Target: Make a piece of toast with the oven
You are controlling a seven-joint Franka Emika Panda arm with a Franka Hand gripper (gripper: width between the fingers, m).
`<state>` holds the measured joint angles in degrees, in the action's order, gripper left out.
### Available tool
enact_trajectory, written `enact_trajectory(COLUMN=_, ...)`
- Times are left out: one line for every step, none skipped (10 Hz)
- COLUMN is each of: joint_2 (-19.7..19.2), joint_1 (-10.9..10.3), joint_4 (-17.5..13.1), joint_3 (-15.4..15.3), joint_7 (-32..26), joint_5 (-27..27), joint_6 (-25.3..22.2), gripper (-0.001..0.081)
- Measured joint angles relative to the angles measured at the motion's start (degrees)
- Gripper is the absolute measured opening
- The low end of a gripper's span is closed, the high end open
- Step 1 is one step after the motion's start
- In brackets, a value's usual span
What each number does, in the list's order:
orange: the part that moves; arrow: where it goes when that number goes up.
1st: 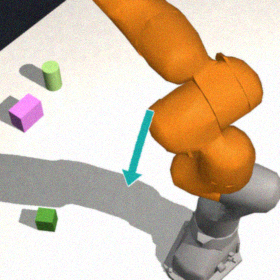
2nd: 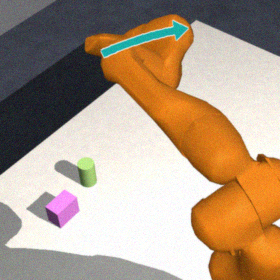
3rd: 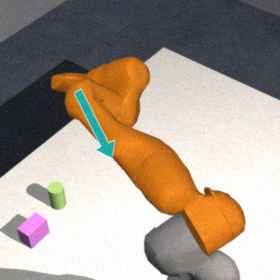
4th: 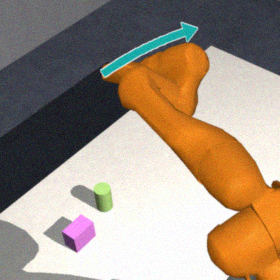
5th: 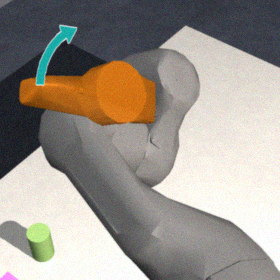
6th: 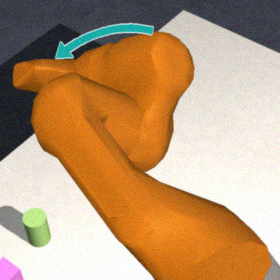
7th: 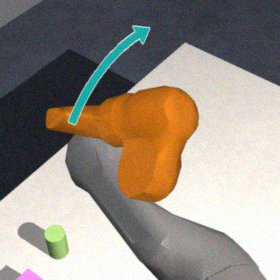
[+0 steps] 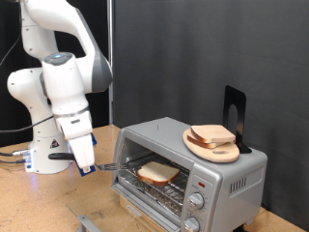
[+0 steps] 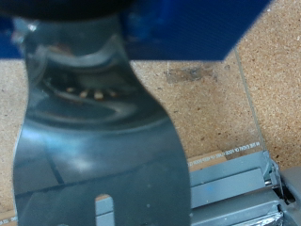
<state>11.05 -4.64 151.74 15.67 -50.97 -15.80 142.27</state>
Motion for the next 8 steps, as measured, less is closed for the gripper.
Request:
enact_trajectory(joint_2=-0.14, joint_1=0.05, joint_4=0.01, joint_3=-0.11, joint_7=0.6, joint_5=1.26, joint_6=-0.11, gripper=0.0389)
enact_trajectory(joint_2=-0.22, joint_1=0.12, joint_4=0.0, joint_3=0.02, joint_7=0.74, joint_5=1.15, joint_6=-0.6, gripper=0.0389)
enact_trajectory(joint_2=-0.14, joint_1=0.18, joint_4=-0.09, joint_3=0.62, joint_7=-0.1, joint_5=-0.68, joint_6=-1.19, gripper=0.0389)
enact_trajectory(joint_2=0.11, joint_1=0.17, joint_4=-0.41, joint_3=1.72, joint_7=-2.18, joint_5=-4.32, joint_6=-1.69, gripper=0.0389)
enact_trajectory(joint_2=0.73, joint_1=0.19, joint_4=-0.95, joint_3=2.99, joint_7=-4.39, joint_5=-7.94, joint_6=-2.64, gripper=0.0389)
enact_trajectory(joint_2=1.68, joint_1=0.23, joint_4=-1.78, joint_3=4.14, joint_7=-5.92, joint_5=-10.35, joint_6=-4.54, gripper=0.0389)
enact_trajectory(joint_2=2.95, joint_1=0.3, joint_4=-2.88, joint_3=5.11, joint_7=-6.43, joint_5=-11.45, joint_6=-7.18, gripper=0.0389)
enact_trajectory(joint_2=4.36, joint_1=0.41, joint_4=-3.95, joint_3=5.76, joint_7=-6.44, joint_5=-11.89, joint_6=-10.03, gripper=0.0389)
